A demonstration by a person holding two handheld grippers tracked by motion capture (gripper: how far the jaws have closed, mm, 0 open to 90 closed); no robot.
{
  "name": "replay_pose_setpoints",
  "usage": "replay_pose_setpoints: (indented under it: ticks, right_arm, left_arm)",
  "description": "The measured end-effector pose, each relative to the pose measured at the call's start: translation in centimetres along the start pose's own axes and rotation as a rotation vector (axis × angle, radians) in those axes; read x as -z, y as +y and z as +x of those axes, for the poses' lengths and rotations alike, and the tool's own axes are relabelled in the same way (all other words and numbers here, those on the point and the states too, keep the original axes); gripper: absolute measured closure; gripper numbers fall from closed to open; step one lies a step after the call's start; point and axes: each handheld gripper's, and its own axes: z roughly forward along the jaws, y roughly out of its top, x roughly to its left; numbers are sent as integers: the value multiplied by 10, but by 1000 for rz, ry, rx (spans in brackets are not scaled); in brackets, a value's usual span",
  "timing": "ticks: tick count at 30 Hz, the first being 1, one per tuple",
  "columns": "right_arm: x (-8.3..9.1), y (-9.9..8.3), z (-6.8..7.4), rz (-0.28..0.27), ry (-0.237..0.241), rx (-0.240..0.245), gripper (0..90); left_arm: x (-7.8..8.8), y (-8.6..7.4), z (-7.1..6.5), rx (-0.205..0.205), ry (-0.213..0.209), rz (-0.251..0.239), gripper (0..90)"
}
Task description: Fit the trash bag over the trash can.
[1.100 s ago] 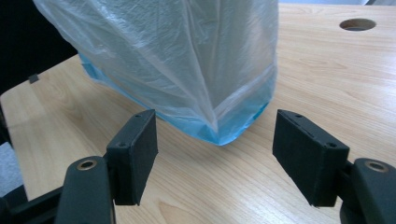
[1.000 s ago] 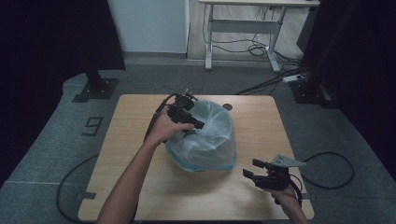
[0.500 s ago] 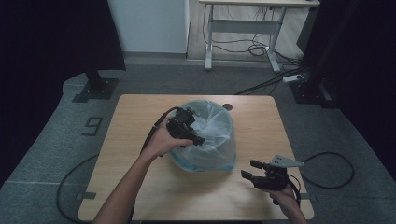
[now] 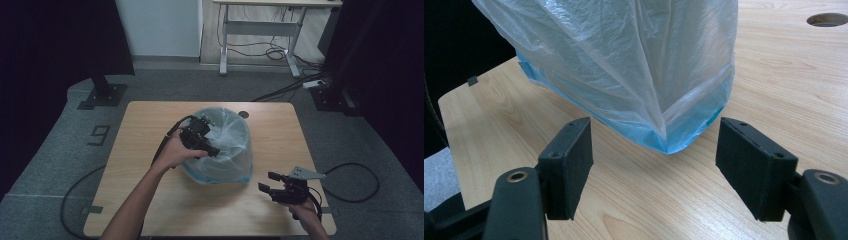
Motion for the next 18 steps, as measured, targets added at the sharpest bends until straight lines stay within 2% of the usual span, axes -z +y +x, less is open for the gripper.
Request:
replay_pose_setpoints:
  ticks: [7, 12, 18]
  right_arm:
    - [0, 0, 0, -3, 0, -2, 302]
    - [0, -1, -3, -2, -11, -6, 302]
    - [2, -2, -6, -12, -31, -8, 303]
  left_arm:
    - [26, -8, -1, 25, 3, -150, 312]
    - [38, -19, -2, 22, 35, -220, 306]
    - [43, -34, -3, 33, 36, -294, 301]
